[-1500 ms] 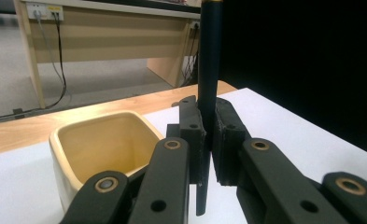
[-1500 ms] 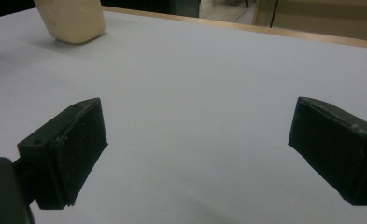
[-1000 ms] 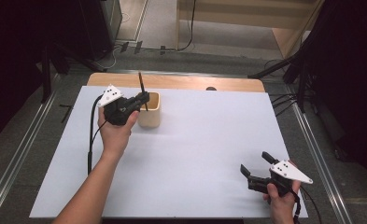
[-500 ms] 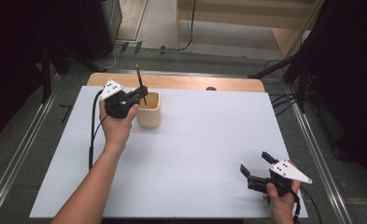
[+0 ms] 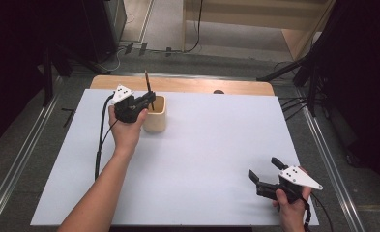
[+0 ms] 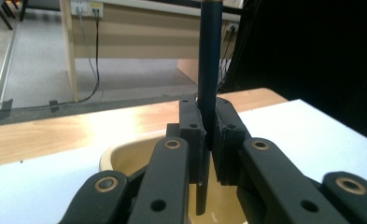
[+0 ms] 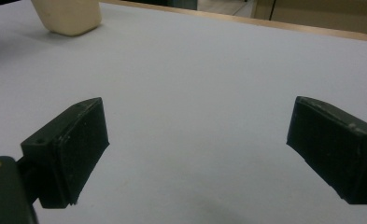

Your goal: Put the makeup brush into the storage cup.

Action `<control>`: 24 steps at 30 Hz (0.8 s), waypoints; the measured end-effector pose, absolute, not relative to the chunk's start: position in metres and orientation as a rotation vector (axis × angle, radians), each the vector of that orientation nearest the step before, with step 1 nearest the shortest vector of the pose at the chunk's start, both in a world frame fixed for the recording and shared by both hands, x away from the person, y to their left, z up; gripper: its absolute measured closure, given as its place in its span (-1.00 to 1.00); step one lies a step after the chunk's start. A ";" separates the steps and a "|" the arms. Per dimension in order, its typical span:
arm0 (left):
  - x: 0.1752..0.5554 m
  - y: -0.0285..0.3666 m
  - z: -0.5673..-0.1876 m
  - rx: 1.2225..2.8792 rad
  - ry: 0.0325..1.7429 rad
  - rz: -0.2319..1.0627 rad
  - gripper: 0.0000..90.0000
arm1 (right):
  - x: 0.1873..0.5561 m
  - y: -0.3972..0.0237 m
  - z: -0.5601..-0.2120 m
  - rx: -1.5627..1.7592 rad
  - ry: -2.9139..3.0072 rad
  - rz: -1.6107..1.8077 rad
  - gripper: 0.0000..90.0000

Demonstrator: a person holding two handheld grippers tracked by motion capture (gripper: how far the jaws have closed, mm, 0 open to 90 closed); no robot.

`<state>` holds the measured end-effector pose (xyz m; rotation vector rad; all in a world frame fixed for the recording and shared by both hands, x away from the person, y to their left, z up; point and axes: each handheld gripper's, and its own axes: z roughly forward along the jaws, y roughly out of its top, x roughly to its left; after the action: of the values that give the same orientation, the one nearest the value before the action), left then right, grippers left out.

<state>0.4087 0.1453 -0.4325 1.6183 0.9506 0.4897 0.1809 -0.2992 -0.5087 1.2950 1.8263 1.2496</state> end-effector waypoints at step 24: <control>0.413 0.144 -0.439 1.733 0.984 0.424 0.75 | 0.183 -0.301 -0.511 1.317 1.825 1.232 -0.88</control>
<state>0.4132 0.1437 -0.4385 1.7328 0.9844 0.4245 0.1830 -0.3005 -0.5112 1.3172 1.8248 1.2324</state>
